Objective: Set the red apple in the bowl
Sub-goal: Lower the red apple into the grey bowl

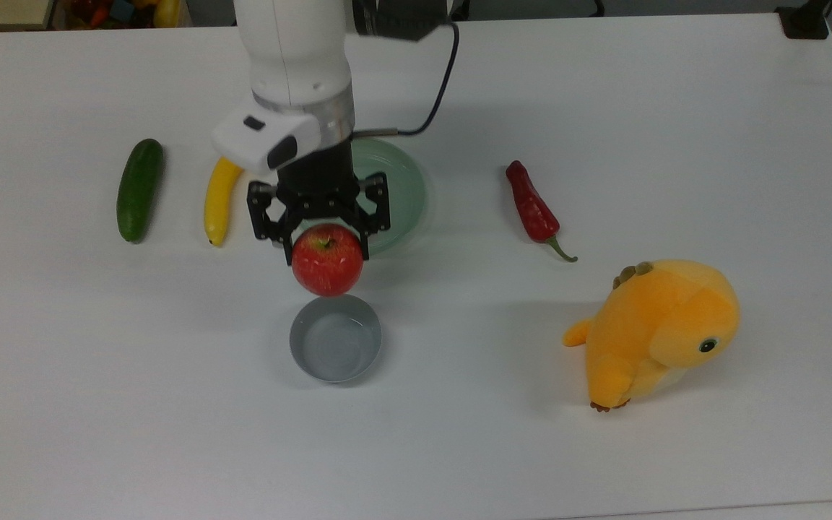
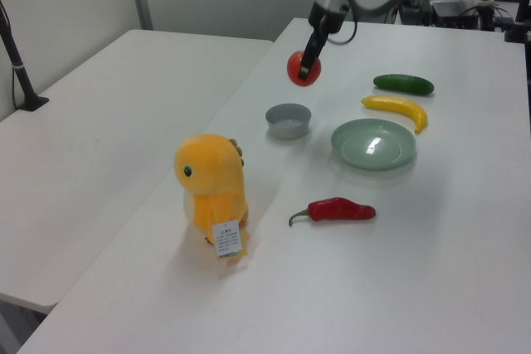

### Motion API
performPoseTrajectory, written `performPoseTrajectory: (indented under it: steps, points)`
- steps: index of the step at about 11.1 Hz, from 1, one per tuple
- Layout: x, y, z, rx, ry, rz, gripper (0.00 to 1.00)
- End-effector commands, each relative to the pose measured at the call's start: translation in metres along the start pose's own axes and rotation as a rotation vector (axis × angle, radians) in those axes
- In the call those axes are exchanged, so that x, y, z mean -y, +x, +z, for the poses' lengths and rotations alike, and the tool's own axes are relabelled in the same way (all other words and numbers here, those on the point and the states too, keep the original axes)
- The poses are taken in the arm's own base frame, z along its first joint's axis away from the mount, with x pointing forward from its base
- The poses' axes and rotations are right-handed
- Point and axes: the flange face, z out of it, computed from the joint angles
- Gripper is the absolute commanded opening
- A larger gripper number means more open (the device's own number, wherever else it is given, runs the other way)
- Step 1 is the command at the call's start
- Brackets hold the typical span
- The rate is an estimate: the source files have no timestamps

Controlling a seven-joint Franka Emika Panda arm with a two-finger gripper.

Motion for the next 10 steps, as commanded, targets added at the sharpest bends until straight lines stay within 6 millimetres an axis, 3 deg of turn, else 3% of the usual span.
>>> performPoseTrajectory:
  steps: [1,4,8,9,10]
  points:
    - [0.003,0.002,0.045,-0.033,-0.011,-0.008,0.04]
    - [0.007,-0.001,0.08,-0.045,-0.026,0.01,0.04]
    - [0.012,-0.003,0.11,-0.092,-0.042,0.0,0.07]
    - [0.014,-0.004,0.115,-0.089,-0.043,-0.002,0.15]
    - [0.014,-0.005,0.116,-0.088,-0.041,0.0,0.33]
